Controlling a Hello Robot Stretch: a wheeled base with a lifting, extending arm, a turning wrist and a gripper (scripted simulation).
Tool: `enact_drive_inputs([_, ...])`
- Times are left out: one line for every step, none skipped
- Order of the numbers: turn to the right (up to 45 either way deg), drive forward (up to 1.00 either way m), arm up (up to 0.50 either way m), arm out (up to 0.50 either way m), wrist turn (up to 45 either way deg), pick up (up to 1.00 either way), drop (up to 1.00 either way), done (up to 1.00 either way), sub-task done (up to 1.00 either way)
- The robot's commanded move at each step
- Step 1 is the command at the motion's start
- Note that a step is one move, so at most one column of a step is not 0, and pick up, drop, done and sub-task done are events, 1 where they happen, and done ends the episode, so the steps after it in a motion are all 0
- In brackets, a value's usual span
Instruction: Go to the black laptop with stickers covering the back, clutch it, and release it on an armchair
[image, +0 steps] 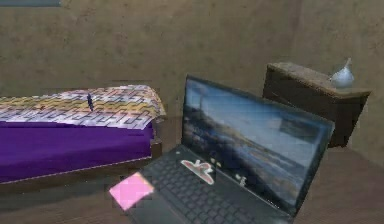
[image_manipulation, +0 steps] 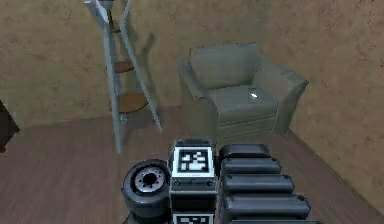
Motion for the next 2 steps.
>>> enact_drive_inputs([-45.0,0.0,0.0,0.0,0.0,0.0,0.0,0.0,0.0])
enact_drive_inputs([-21.0,0.0,0.0,0.0,0.0,0.0,0.0,0.0,0.0])
